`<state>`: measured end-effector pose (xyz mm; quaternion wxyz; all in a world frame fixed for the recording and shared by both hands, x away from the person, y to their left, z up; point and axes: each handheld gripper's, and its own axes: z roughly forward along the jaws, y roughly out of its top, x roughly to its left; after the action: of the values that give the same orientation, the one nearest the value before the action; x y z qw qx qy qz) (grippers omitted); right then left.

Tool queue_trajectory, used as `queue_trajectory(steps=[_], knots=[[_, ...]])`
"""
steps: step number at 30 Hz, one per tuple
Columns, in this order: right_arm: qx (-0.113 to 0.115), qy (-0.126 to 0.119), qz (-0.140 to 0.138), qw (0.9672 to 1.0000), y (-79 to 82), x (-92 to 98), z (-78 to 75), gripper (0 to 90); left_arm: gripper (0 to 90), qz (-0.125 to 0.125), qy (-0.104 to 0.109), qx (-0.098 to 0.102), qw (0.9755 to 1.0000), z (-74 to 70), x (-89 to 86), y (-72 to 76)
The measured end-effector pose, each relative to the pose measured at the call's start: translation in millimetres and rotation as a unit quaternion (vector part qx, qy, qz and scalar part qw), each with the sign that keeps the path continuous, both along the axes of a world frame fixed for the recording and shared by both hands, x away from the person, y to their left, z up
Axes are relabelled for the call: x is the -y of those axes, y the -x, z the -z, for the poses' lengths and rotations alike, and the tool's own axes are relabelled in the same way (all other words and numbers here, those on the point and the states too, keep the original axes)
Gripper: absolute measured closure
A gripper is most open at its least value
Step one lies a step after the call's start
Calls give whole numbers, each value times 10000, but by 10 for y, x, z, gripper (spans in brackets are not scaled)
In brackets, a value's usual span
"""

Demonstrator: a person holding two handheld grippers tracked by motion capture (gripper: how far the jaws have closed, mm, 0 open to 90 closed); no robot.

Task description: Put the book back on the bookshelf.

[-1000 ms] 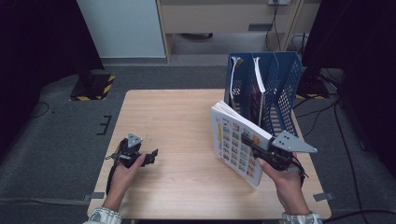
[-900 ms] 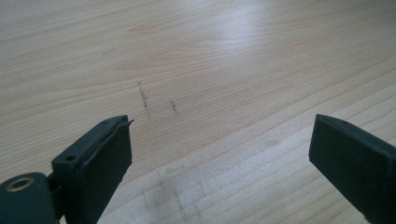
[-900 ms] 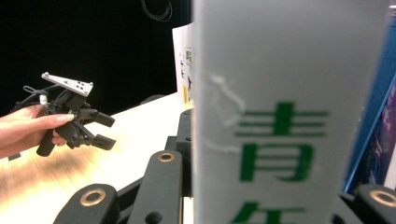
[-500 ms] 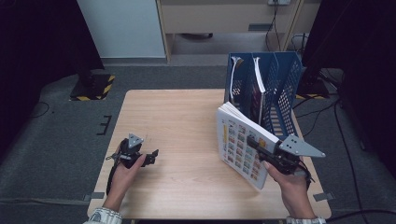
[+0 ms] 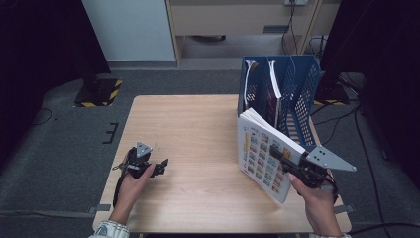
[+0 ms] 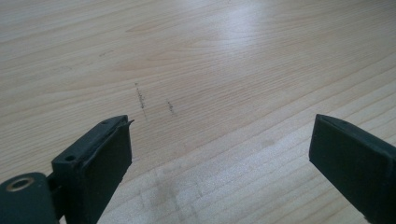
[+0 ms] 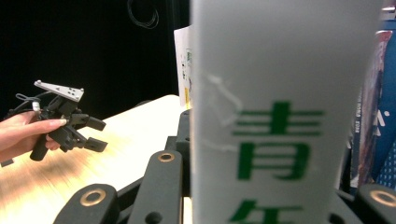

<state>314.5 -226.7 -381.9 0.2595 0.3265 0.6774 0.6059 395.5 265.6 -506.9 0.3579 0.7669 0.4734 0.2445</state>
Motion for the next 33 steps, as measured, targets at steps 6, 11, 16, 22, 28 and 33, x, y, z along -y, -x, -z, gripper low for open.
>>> queue_trajectory(steps=[6,11,16,22,28,33], knots=[[-4,-30,81,10000,1,44,-6,735,57,-31,14,11,10000,-2,-18,-2],[7,-32,148,9999,5,86,-21,735,58,-19,12,13,10000,-2,-9,-1],[27,-74,230,9997,17,146,-49,735,57,-19,8,5,10000,0,-8,-2],[40,-105,303,9995,39,212,-71,736,58,-16,4,4,10000,2,-7,-4],[21,-75,389,9992,47,289,-93,735,58,-17,4,20,10000,-4,-10,-4],[-6,-84,451,9989,50,336,-104,735,59,-32,0,27,10000,-1,-11,-8]])
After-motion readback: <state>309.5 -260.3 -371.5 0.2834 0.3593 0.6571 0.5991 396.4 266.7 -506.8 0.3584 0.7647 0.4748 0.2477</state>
